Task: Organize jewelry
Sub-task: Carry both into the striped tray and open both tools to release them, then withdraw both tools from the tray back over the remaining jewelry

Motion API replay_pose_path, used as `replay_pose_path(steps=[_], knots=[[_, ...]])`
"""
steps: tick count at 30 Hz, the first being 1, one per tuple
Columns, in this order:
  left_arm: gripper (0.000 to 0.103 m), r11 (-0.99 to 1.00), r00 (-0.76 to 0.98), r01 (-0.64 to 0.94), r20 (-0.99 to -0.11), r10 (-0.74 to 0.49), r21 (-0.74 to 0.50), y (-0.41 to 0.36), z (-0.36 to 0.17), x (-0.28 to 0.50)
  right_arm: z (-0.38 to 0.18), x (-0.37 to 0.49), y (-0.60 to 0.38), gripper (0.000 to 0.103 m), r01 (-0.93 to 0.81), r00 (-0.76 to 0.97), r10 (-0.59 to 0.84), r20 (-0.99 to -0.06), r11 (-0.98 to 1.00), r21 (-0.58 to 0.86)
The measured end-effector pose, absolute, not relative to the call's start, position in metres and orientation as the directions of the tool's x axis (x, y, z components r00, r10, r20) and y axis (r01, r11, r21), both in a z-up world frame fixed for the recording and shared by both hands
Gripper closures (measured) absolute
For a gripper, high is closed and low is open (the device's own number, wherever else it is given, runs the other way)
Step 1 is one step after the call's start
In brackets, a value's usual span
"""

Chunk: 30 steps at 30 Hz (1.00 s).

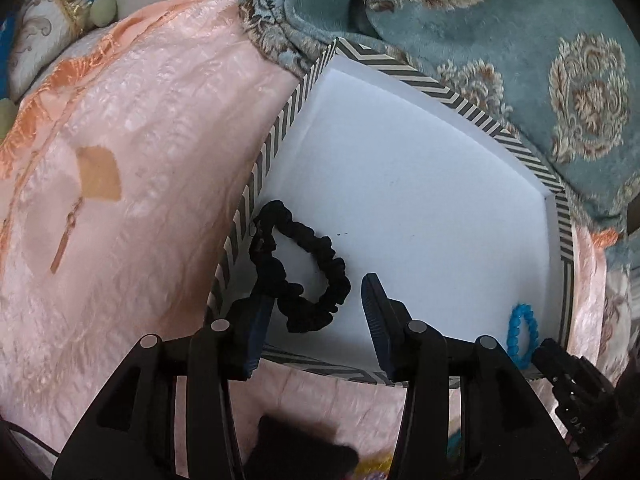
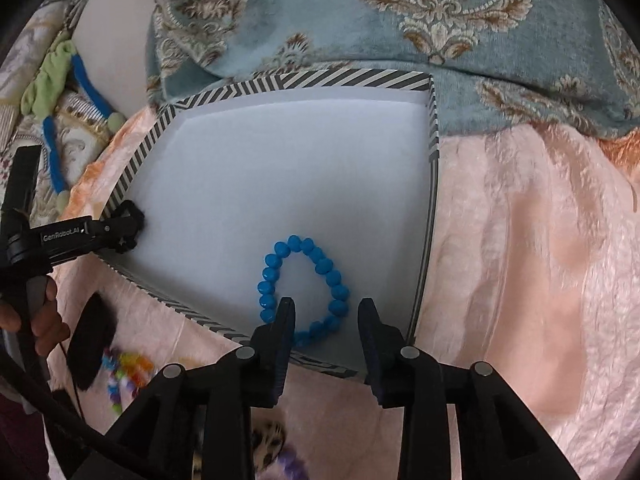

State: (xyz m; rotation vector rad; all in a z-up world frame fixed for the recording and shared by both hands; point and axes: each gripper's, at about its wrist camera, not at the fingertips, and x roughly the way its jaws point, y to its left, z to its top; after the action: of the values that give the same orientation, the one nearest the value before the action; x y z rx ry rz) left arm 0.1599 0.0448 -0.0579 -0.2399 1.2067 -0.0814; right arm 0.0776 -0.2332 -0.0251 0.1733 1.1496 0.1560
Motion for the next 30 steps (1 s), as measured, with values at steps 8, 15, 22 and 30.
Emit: replay_pose_path(steps=[8, 15, 22, 30], knots=[[0.042, 0.955, 0.388, -0.094, -0.894, -0.224, -0.281, 0.051, -0.042, 0.138, -0.003, 0.058, -0.233, 0.067, -0.012, 0.456, 0.218, -0.863, 0.971, 0.239], [0.040, 0.971, 0.515, -0.049, -0.838, -0.178, -0.236, 0.047, 0.001, 0.101, 0.047, 0.024, -0.223, 0.058, -0.016, 0.590, 0.221, -0.777, 0.965, 0.262], [0.040, 0.989, 0.594, -0.010, -0.797, -0.111, -0.145, 0.041, 0.031, 0.054, 0.070, -0.014, -0.201, 0.035, -0.050, 0.640, 0.218, -0.737, 0.969, 0.243], [0.040, 0.998, 0.652, 0.017, -0.756, -0.061, -0.066, 0.027, 0.046, 0.012, 0.085, -0.051, -0.180, 0.035, -0.090, 0.672, 0.235, -0.702, 0.967, 0.237]])
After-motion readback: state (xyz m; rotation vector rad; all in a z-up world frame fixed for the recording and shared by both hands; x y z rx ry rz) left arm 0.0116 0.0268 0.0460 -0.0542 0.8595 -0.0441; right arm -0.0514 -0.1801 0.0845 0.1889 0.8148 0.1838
